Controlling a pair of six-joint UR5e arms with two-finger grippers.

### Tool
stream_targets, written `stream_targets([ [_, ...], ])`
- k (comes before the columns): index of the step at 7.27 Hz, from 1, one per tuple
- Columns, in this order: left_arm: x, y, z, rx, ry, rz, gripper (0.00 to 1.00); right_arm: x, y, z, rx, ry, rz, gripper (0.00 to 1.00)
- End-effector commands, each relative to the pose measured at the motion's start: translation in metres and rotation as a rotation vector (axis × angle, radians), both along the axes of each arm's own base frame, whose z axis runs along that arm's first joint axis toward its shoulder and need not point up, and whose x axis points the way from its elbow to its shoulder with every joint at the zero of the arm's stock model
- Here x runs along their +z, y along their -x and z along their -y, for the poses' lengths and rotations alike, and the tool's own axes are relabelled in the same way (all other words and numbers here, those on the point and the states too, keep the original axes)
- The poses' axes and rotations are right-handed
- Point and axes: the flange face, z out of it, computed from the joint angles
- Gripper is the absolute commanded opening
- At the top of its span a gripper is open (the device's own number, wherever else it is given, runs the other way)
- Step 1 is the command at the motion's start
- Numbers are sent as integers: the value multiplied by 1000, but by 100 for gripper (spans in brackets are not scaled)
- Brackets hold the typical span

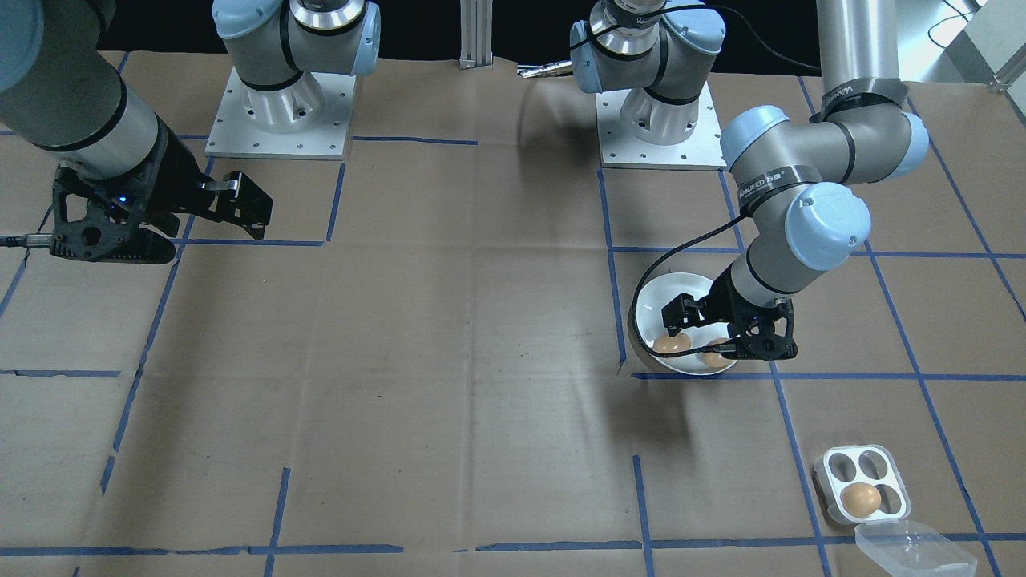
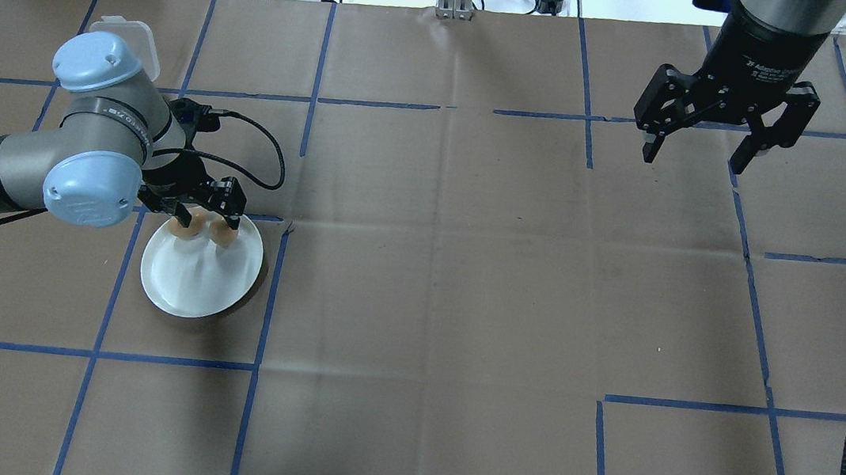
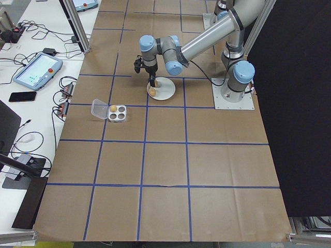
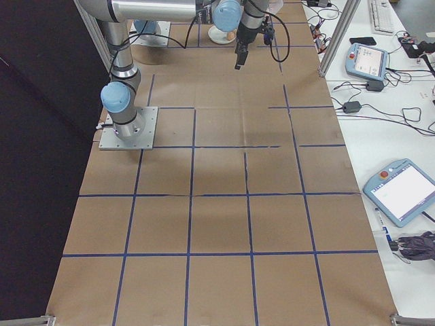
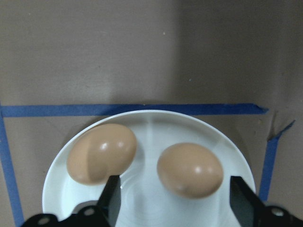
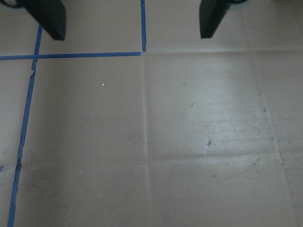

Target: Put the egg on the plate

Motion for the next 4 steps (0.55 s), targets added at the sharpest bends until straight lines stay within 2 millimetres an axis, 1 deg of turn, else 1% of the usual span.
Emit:
stream_targets([
  [1, 68, -3, 11, 0, 7, 3, 100, -1, 0, 0, 0, -2, 1, 100],
  [2, 111, -8, 24, 7, 25, 7, 100, 0, 0, 0, 0, 0, 0, 100],
  [3, 137, -20, 42, 67, 39, 16, 100, 0, 0, 0, 0, 0, 0, 100],
  [4, 152, -24, 57, 90, 78, 25, 100, 0, 0, 0, 0, 0, 0, 100],
])
